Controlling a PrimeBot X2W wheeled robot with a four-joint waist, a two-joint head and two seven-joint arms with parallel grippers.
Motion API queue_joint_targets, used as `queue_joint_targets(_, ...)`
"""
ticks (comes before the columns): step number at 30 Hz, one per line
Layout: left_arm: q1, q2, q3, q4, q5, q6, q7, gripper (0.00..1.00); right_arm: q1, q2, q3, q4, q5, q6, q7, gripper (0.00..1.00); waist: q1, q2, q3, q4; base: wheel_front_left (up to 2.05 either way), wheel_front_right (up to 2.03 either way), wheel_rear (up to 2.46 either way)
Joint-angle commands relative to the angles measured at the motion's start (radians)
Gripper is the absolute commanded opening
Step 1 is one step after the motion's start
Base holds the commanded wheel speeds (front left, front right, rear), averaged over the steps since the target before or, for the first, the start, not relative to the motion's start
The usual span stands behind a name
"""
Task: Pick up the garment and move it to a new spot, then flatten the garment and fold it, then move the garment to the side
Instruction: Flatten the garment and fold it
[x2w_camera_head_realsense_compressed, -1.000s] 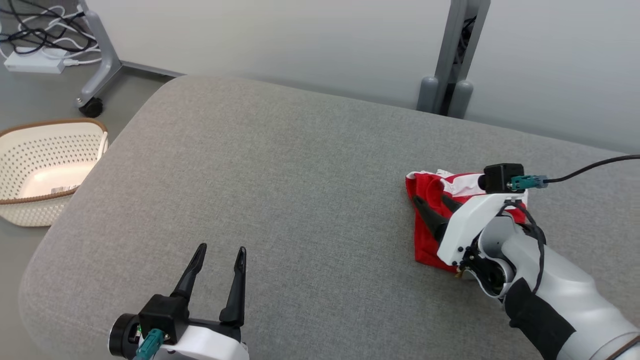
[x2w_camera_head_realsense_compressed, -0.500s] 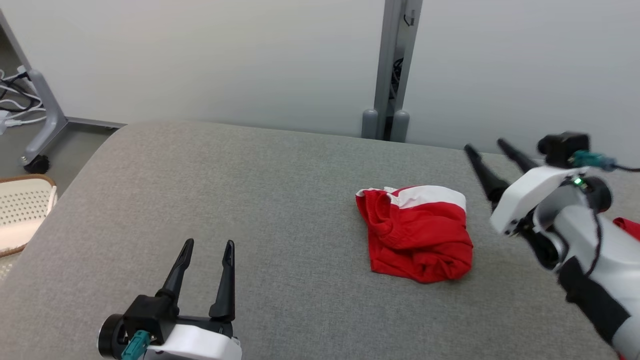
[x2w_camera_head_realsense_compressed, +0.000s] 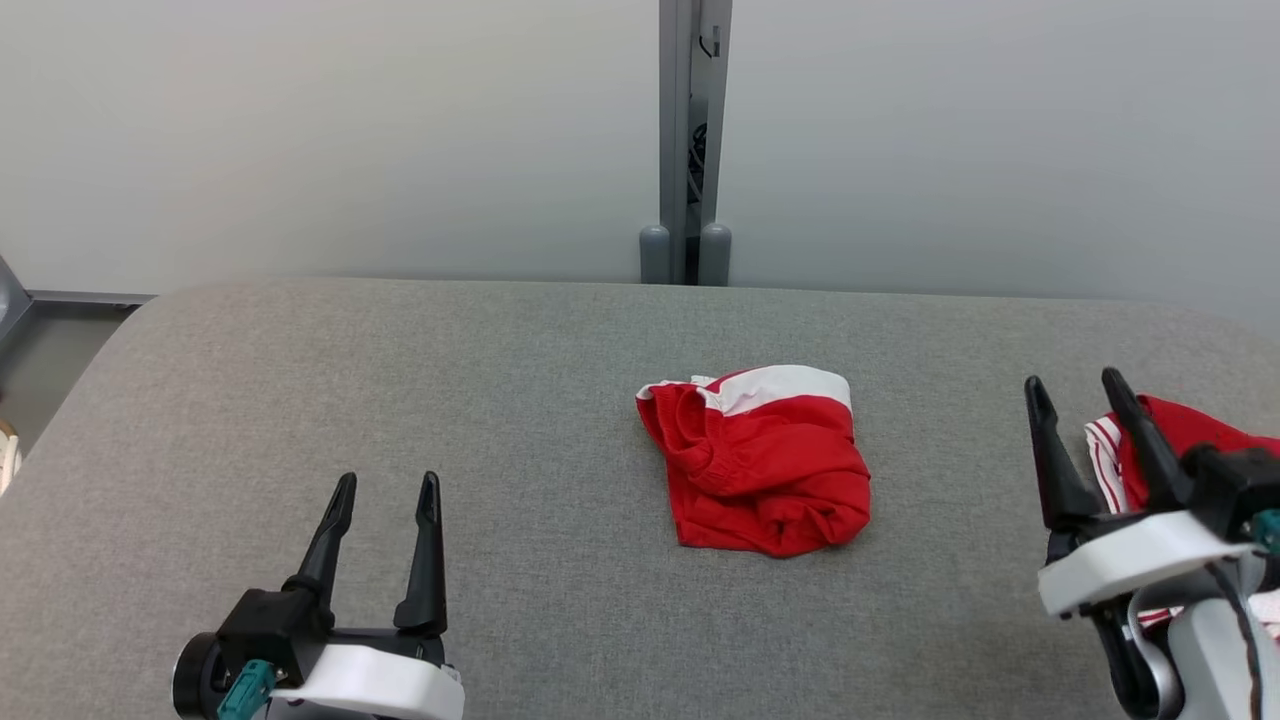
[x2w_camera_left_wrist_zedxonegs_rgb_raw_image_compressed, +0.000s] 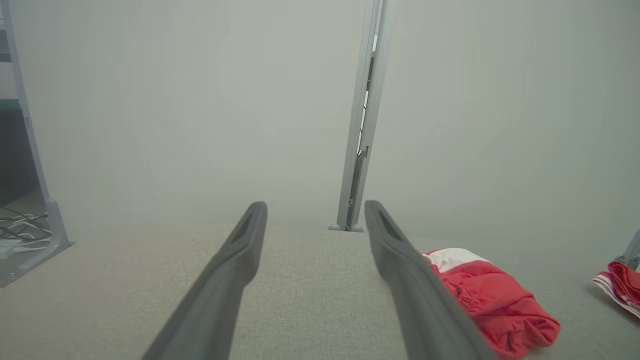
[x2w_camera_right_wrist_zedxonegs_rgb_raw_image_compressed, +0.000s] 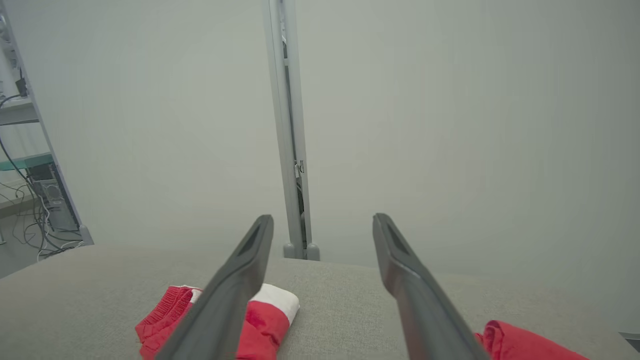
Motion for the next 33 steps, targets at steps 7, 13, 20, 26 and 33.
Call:
queue_joint_targets(7,0.027,0.004,0.000,0.017,0.010,-0.003,-0.004,1.00,0.123,0.076,-0.072,-0.071,-0.109,0.000,-0.001,1.00,0.0000,0.0000,-0.005,-0.010,0.00,0.00,0.00)
queue_joint_targets(13,0.021,0.004,-0.010,0.021,0.014,-0.011,-0.004,1.00,0.110,0.084,-0.080,-0.068,-0.119,0.000,-0.001,1.00,0.0000,0.0000,0.005,0.007,0.00,0.00,0.00)
queue_joint_targets(20,0.007,0.004,-0.023,0.028,0.022,-0.021,-0.004,1.00,0.038,0.051,-0.028,-0.011,-0.100,0.000,-0.001,0.05,0.0000,0.0000,0.048,0.053,0.00,0.00,0.00)
queue_joint_targets(26,-0.013,0.003,-0.039,0.036,0.032,-0.036,-0.004,1.00,-0.085,0.000,0.057,0.172,-0.016,0.000,-0.001,0.00,0.0000,0.0000,0.100,0.113,0.00,0.00,0.00)
queue_joint_targets(33,-0.048,0.003,-0.047,0.035,0.033,-0.039,-0.004,1.00,-0.243,-0.046,0.215,0.404,0.119,0.000,0.003,0.00,0.0000,0.0000,0.162,0.183,0.00,0.00,0.00)
